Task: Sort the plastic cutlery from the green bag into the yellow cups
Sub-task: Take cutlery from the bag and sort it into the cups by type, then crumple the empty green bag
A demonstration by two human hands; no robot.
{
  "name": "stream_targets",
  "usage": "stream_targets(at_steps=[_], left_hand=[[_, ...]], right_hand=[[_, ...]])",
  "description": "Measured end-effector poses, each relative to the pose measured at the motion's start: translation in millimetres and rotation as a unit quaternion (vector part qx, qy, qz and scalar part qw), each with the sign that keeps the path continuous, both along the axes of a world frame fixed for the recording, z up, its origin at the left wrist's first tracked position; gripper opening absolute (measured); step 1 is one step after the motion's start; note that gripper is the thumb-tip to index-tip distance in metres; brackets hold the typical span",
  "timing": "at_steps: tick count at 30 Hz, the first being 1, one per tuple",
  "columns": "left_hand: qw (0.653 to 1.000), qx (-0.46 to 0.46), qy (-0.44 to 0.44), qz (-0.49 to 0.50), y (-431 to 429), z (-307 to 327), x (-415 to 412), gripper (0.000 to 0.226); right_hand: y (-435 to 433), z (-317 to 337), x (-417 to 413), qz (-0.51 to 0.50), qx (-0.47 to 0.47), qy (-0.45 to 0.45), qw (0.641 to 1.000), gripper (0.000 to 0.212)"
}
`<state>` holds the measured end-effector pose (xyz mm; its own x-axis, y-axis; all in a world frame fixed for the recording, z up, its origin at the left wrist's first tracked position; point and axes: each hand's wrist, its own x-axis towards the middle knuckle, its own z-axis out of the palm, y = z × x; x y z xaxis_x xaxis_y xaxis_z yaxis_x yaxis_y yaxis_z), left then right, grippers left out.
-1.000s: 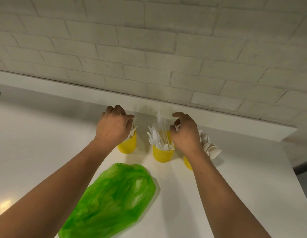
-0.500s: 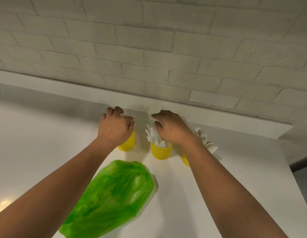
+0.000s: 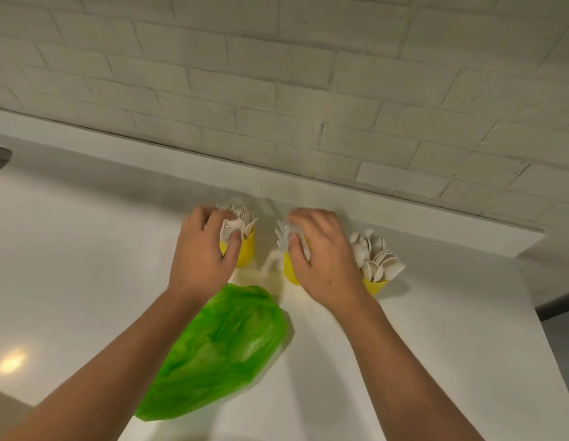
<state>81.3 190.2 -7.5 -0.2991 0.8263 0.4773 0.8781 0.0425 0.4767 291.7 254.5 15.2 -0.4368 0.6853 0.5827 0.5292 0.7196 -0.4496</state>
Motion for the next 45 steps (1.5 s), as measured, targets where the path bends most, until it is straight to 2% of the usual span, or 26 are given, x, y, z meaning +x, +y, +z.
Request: stream_targets(at_steps=[2, 5, 7, 11, 14, 16, 18, 20, 22, 24, 26, 28, 29, 31, 32, 33, 34, 36, 37, 39, 40, 41, 43, 44, 45], left_hand=[[0.999, 0.012, -0.028, -0.007, -32.6, -18.5, 5.6, 0.029], [0.996, -0.041, -0.064, 0.036, -68.7, -55.0, 2.7, 0.040], [0.988, -0.105, -0.083, 0.083, -84.3, -74.3, -1.5, 0.053], [0.950, -0.272, -0.045, 0.145, -97.1, -90.4, -8.4, 0.093], [0.919, -0.369, -0.031, 0.134, -98.6, -91.3, -10.5, 0.106], [0.905, -0.410, -0.033, 0.105, -98.2, -91.5, -9.8, 0.094], [0.908, -0.409, -0.035, 0.081, -97.9, -91.2, -5.3, 0.056], [0.925, -0.367, -0.067, 0.068, -96.8, -87.1, 3.6, 0.018], [0.943, -0.310, -0.099, 0.069, -94.3, -79.8, 13.4, 0.011], [0.953, -0.258, -0.134, 0.086, -90.5, -69.5, 21.0, 0.018], [0.954, -0.220, -0.188, 0.077, -88.7, -56.1, 24.6, 0.026], [0.946, -0.215, -0.242, 0.011, -89.5, -39.9, 28.7, 0.044], [0.944, -0.235, -0.230, -0.032, -90.7, -32.4, 30.9, 0.062], [0.942, -0.310, -0.104, -0.080, -93.7, -26.3, 33.9, 0.098], [0.936, -0.344, -0.022, -0.074, -94.6, -26.3, 34.6, 0.103], [0.929, -0.363, 0.036, -0.054, -94.1, -27.4, 34.1, 0.094], [0.932, -0.358, 0.047, -0.029, -92.0, -28.8, 32.3, 0.074], [0.951, -0.307, -0.015, 0.029, -87.1, -29.5, 26.2, 0.029], [0.956, -0.278, -0.074, 0.057, -85.6, -28.7, 22.7, 0.019], [0.947, -0.219, -0.209, 0.105, -80.4, -27.6, 18.4, 0.031], [0.931, -0.188, -0.292, 0.115, -78.3, -23.9, 19.1, 0.037], [0.899, -0.158, -0.394, 0.112, -76.6, -18.2, 22.5, 0.038], [0.800, -0.096, -0.588, 0.065, -75.9, -6.3, 35.1, 0.033], [0.760, -0.075, -0.645, 0.034, -75.3, -0.9, 41.2, 0.032], [0.744, -0.066, -0.665, 0.001, -74.9, 4.2, 46.5, 0.032]], right_hand=[[-26.4, -8.0, -1.8, 0.025, -0.012, 0.016, 0.999, 0.024], [-58.8, -37.7, -7.8, 0.045, -0.061, -0.005, 0.997, 0.024], [-74.7, -61.5, -13.1, 0.049, -0.127, -0.047, 0.990, 0.031], [-91.4, -98.5, -22.8, 0.028, -0.220, -0.169, 0.960, 0.052], [-96.2, -111.9, -26.4, 0.011, -0.264, -0.249, 0.932, 0.067], [-98.5, -116.6, -27.5, 0.013, -0.293, -0.294, 0.910, 0.075], [-99.9, -119.3, -28.3, 0.009, -0.287, -0.327, 0.900, 0.081], [-98.6, -120.1, -29.7, -0.001, -0.271, -0.335, 0.902, 0.088], [-94.4, -117.3, -31.1, -0.005, -0.293, -0.299, 0.908, 0.095], [-88.5, -114.5, -31.0, -0.008, -0.369, -0.209, 0.905, 0.093], [-81.9, -109.7, -28.4, -0.038, -0.429, -0.135, 0.892, 0.069], [-72.8, -101.3, -24.1, -0.076, -0.454, -0.076, 0.884, 0.027], [-68.7, -94.4, -22.2, -0.090, -0.462, -0.042, 0.881, 0.016], [-60.9, -78.9, -17.5, -0.103, -0.450, 0.008, 0.887, 0.017], [-57.8, -69.1, -14.9, -0.101, -0.433, 0.022, 0.896, 0.019], [-55.6, -59.3, -12.3, -0.094, -0.413, 0.032, 0.905, 0.023], [-54.2, -48.8, -9.1, -0.087, -0.395, 0.035, 0.914, 0.027], [-52.6, -29.4, -2.0, -0.091, -0.356, 0.026, 0.930, 0.033], [-52.0, -21.5, 1.8, -0.103, -0.329, 0.017, 0.938, 0.033], [-53.9, -6.7, 9.6, -0.112, -0.280, 0.003, 0.953, 0.030], [-57.2, -1.1, 11.4, -0.097, -0.269, -0.003, 0.958, 0.029], [-62.1, 2.4, 11.7, -0.069, -0.271, -0.013, 0.960, 0.030], [-72.9, 1.9, 7.8, -0.007, -0.294, -0.031, 0.955, 0.042], [-78.0, -1.3, 3.7, 0.020, -0.313, -0.029, 0.949, 0.054], [-83.0, -3.8, -0.1, 0.051, -0.336, -0.013, 0.940, 0.069]])
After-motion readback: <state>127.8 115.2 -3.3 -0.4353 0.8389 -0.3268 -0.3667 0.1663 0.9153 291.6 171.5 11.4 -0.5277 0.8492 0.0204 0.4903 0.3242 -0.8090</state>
